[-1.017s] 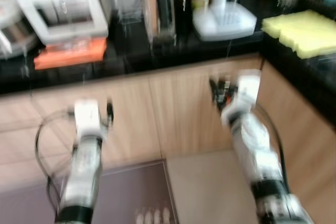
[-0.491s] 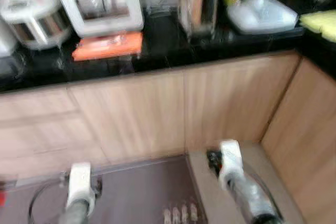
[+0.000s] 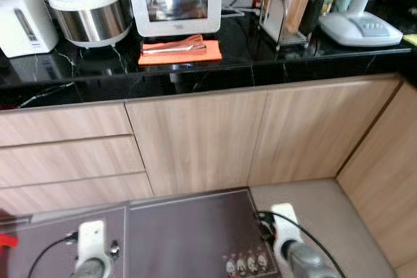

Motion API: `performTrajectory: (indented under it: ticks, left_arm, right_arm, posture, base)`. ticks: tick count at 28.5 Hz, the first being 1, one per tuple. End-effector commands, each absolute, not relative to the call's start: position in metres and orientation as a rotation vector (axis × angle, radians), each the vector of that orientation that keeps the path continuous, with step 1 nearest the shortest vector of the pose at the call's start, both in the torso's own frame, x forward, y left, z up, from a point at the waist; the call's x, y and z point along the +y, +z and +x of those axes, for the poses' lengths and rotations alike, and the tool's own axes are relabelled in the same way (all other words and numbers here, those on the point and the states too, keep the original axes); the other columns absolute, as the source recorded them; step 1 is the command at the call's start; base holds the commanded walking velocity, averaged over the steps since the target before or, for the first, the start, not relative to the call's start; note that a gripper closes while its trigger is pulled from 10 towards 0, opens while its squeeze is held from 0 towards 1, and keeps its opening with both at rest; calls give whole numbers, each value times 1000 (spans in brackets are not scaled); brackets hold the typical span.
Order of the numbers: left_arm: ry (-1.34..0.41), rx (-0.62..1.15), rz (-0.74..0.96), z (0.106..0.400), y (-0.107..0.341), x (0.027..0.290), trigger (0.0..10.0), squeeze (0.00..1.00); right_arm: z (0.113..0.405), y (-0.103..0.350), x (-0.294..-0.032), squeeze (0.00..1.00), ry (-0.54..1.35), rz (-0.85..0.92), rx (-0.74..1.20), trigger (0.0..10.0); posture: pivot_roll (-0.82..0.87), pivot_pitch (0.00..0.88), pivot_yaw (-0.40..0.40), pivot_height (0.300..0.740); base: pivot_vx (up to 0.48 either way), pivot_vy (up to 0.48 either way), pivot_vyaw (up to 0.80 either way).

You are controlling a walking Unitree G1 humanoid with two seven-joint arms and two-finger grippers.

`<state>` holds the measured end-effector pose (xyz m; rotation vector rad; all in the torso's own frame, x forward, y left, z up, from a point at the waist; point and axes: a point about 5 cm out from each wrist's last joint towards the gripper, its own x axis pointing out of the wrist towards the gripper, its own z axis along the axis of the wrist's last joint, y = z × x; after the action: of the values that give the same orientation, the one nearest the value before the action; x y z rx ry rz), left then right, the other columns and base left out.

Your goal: Kitchen organization

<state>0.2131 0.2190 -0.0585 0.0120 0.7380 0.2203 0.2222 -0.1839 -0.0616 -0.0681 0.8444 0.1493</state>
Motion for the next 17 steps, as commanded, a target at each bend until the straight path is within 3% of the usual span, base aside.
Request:
performTrajectory:
  ticks: [1,5,14,17]
  left_arm:
    - [236,745,42,212,-57,228,10000,0]
    - [174,776,144,205,-62,227,10000,0]
    - [230,790,155,192,-63,245,10000,0]
    - [248,785,164,192,-63,248,10000,0]
  right_arm:
    - [225,-61,-176,0,163,-67,838,10000]
    - [224,-62,-174,0,178,-68,840,10000]
    - [221,-65,-164,0,184,-48,843,10000]
    - [220,-65,-161,0,178,-28,847,10000]
  posture:
    - [-16,0,-1,740]
    - [-16,0,-1,740]
    - [34,0,10,740]
    - [53,0,16,740]
  base:
    - [0,480,0]
    - [0,480,0]
    - [0,480,744]
    - [0,480,181]
